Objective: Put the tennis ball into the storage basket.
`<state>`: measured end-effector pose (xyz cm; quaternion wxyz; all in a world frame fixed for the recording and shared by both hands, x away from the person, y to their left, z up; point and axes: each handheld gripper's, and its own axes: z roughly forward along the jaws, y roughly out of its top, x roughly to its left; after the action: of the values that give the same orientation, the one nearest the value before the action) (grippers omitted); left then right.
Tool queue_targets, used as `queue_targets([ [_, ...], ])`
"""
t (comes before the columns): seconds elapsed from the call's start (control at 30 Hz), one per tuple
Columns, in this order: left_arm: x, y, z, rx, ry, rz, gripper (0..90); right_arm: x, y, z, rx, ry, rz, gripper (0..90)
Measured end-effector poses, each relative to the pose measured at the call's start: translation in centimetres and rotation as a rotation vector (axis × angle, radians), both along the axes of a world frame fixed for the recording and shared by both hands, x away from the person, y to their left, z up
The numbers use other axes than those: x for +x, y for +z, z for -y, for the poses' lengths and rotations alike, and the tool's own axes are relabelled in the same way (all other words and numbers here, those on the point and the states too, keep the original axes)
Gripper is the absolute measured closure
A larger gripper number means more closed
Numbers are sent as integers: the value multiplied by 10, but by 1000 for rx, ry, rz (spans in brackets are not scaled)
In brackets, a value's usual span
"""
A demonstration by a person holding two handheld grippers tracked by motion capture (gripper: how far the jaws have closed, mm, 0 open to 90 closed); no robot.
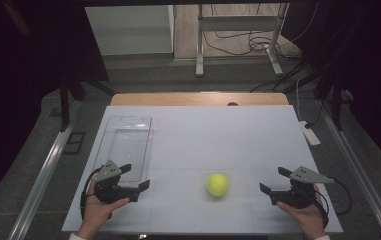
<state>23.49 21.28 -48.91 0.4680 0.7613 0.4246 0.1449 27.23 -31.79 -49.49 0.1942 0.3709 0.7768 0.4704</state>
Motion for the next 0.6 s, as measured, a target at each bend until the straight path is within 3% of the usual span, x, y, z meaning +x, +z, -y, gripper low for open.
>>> queue_targets([
  [0.6, -1, 2, -1, -6, 0, 3, 87, 1, -2, 0, -5, 4, -14, 72],
])
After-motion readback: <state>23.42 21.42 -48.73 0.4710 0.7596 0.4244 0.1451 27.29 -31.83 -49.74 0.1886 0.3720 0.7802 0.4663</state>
